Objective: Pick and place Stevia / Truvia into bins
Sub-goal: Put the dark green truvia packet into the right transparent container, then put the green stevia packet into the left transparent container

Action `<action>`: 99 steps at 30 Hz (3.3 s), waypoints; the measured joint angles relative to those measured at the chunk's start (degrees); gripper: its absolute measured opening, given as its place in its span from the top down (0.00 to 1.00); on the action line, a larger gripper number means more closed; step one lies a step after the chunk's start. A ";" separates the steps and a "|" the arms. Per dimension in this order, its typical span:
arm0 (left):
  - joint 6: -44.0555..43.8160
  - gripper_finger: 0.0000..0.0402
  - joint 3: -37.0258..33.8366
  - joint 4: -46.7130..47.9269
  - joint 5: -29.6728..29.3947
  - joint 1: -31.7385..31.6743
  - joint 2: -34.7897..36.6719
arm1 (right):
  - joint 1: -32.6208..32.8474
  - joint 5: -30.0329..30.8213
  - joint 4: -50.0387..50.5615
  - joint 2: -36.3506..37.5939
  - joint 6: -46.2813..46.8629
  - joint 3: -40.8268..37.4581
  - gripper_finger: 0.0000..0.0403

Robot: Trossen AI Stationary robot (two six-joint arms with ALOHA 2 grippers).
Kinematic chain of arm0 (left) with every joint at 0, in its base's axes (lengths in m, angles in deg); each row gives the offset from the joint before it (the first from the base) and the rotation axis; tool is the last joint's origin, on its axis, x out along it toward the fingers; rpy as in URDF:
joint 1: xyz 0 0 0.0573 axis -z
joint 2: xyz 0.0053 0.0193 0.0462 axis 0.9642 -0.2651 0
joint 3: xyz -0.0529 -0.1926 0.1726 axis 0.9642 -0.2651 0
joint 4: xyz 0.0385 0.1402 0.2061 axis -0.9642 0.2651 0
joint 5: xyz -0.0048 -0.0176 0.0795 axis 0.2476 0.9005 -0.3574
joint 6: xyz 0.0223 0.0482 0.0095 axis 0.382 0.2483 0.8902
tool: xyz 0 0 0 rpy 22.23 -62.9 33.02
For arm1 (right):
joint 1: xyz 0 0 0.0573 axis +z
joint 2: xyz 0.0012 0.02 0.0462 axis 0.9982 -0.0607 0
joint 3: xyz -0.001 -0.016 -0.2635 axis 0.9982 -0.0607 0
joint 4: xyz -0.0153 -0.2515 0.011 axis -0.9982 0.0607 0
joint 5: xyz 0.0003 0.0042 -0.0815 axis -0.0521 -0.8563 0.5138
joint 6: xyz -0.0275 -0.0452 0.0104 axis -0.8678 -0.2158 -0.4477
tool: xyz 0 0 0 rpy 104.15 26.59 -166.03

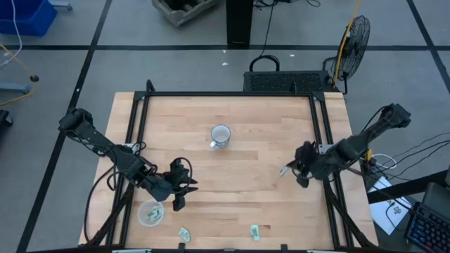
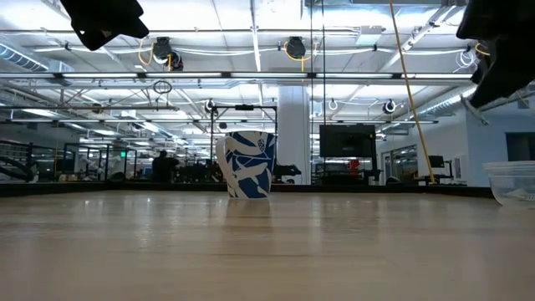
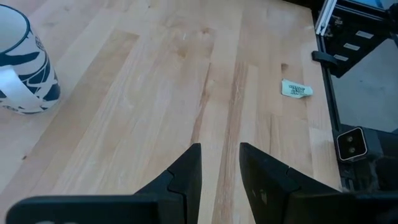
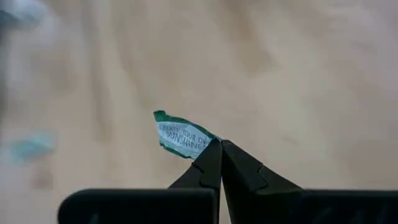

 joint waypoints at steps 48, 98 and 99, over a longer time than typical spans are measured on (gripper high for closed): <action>-3.59 0.72 0.00 0.11 1.10 -1.58 0.00 | -6.30 1.89 -14.22 -11.93 -15.29 2.62 0.72; -27.42 0.72 0.02 -6.32 27.30 11.52 -25.57 | -6.78 4.27 -68.66 -21.35 -54.03 -9.98 0.77; -27.63 0.72 0.02 -6.48 27.23 11.52 -25.57 | -6.80 4.28 -68.94 -21.35 -54.43 -9.99 0.77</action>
